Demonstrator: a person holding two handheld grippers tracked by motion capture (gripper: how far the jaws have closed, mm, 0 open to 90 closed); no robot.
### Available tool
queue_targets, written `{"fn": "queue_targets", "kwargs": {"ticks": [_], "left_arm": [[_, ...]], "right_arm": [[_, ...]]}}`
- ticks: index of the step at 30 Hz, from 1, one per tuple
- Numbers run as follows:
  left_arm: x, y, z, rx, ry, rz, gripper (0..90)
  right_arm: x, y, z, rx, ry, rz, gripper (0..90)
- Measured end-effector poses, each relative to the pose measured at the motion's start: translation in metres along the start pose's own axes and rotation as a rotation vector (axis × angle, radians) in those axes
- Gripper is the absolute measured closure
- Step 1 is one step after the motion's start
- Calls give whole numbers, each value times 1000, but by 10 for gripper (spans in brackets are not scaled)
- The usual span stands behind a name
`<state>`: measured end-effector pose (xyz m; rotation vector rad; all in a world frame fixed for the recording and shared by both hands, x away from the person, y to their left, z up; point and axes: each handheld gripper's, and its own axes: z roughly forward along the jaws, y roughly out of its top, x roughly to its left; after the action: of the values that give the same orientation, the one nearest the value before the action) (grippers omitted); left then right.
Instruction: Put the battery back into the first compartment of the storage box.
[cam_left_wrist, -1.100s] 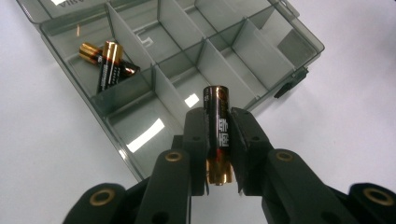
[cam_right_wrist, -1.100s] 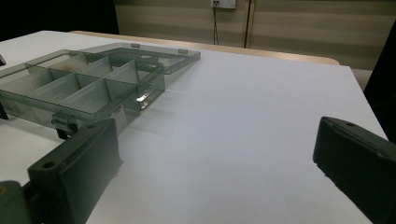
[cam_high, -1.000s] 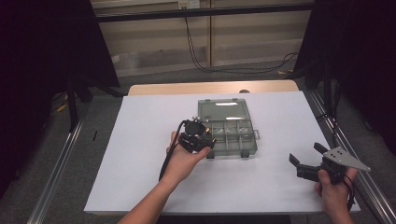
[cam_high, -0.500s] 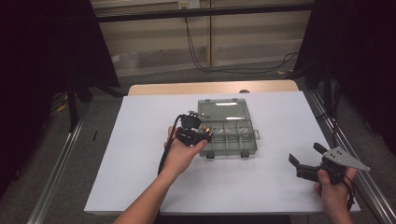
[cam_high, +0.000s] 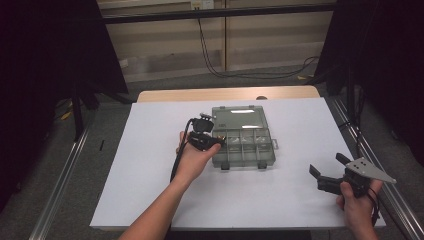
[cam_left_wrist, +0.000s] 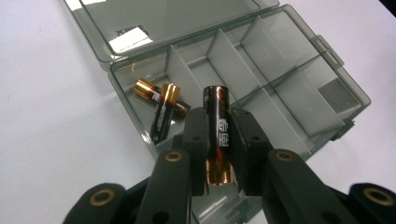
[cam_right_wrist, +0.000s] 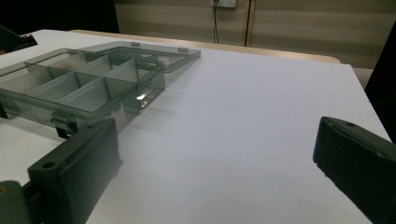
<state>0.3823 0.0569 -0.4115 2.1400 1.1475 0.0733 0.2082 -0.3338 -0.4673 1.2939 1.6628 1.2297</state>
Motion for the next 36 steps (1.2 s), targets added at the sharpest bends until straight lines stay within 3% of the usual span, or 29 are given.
{"fn": "queue_targets", "kwargs": {"ticks": [12,25,29,31,32,36], "left_arm": [[11,5,14,-15,12,-46,773],[21,8,30,-38,75,-86,772],[21,7,34,-28,67,-96,765],[20,7,33,-31,68,-90,726],[20,7,32,-41,69,-90,665],[21,6,27,-52,56,-92,605]], "right_arm": [[0,0,0,2,1,-2,0],[-1,0,0,3,2,-3,0],[-1,0,0,3,3,-2,0],[-1,0,0,2,1,-2,0],[-1,0,0,1,0,-1,0],[-2,0,-1,3,0,6,0]]}}
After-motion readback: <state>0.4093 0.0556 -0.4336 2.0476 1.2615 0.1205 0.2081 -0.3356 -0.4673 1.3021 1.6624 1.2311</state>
